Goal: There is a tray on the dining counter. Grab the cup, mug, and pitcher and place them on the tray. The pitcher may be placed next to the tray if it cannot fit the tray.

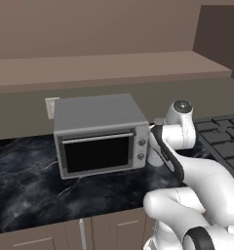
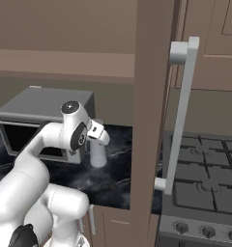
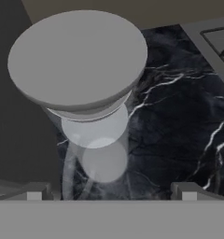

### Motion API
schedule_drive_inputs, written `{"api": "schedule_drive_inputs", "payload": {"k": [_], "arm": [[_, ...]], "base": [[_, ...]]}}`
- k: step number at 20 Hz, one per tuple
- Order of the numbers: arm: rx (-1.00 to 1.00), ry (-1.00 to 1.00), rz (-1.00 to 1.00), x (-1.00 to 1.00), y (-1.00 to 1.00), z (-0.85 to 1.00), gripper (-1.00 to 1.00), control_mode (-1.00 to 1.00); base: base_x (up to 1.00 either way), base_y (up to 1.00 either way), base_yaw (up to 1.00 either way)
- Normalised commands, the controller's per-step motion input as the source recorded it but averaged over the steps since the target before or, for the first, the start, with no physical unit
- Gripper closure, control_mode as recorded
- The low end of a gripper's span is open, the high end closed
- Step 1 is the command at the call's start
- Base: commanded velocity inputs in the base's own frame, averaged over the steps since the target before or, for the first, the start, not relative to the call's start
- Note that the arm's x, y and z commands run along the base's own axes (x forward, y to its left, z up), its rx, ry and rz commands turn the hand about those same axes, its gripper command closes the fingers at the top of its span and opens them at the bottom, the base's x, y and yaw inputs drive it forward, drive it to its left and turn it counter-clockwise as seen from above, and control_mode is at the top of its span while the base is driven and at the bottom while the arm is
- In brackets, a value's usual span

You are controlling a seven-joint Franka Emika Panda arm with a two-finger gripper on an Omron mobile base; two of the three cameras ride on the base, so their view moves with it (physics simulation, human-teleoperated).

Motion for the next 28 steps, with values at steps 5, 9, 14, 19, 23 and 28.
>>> {"api": "schedule_drive_inputs", "payload": {"k": [5, 9, 14, 19, 23, 28], "arm": [[0.0, 0.0, -0.02, 0.09, 0.0, -0.12, -1.0, -1.0], [0.0, 0.0, -0.01, 0.16, 0.0, -0.11, -1.0, -1.0], [0.0, 0.0, 0.0, 0.13, 0.0, -0.12, -1.0, -1.0], [0.0, 0.0, 0.0, 0.2, 0.0, -0.2, -1.0, -1.0], [0.0, 0.0, 0.0, 0.16, 0.0, -0.18, 1.0, -1.0], [0.0, 0.02, 0.0, 0.01, 0.0, -0.04, 1.0, -1.0]], "base": [[0.0, 0.0, 0.0], [0.0, 0.0, 0.0], [0.0, 0.0, 0.0], [0.0, 0.0, 0.0], [0.0, 0.0, 0.0], [0.0, 0.0, 0.0]]}}
